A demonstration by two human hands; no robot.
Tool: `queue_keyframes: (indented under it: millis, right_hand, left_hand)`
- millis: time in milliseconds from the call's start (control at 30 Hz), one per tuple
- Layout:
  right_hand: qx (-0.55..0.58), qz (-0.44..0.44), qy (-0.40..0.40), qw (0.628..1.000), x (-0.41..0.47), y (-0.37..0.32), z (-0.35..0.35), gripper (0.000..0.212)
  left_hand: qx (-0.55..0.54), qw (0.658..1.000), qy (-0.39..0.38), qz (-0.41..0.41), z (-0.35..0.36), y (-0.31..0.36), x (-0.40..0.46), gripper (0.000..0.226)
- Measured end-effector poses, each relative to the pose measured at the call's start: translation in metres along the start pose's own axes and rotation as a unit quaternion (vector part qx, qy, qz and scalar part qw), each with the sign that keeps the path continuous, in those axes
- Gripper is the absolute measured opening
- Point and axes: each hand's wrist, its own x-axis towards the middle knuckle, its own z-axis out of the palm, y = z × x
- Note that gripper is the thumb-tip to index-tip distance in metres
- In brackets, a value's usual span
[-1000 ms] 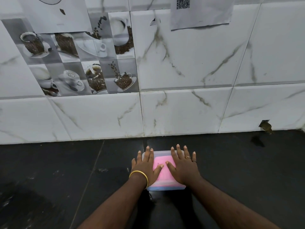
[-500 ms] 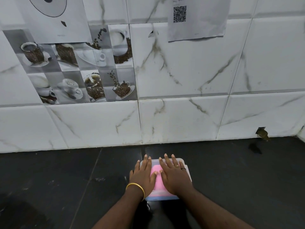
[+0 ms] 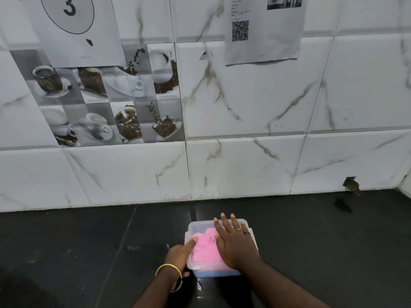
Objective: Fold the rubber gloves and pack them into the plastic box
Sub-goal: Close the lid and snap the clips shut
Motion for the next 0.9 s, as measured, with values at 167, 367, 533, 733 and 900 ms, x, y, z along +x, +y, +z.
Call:
queue_keyframes:
  millis: [167,367,533,733,900]
  right_hand:
    - [-0.002,0.000,0.000,1.000,-0.002,0.000,-0.001,0.059]
    - [-0.004,0.000,-0.003,1.000,-0.002,-0.001,-0.003,0.059]
    - [-0.005,0.000,-0.003,1.000,-0.002,-0.001,-0.003,0.059]
    - [-0.006,0.001,0.000,1.000,-0.002,-0.001,-0.002,0.059]
    - [-0.003,0.005,-0.001,1.000,-0.001,-0.002,-0.002,0.059]
  left_hand:
    - [-0.054,0.998,0.026,0.019,0.000,0.003,-0.003,0.049]
    - [-0.178,0.983,0.029,0.029,0.009,0.005,-0.009,0.029]
    - [-0.180,0.981,0.014,0.067,0.017,0.008,-0.011,0.050]
    - [-0.137,0.985,0.007,0.106,0.014,0.004,-0.011,0.056]
    - [-0.131,0.985,0.000,0.114,0.014,0.002,-0.008,0.058]
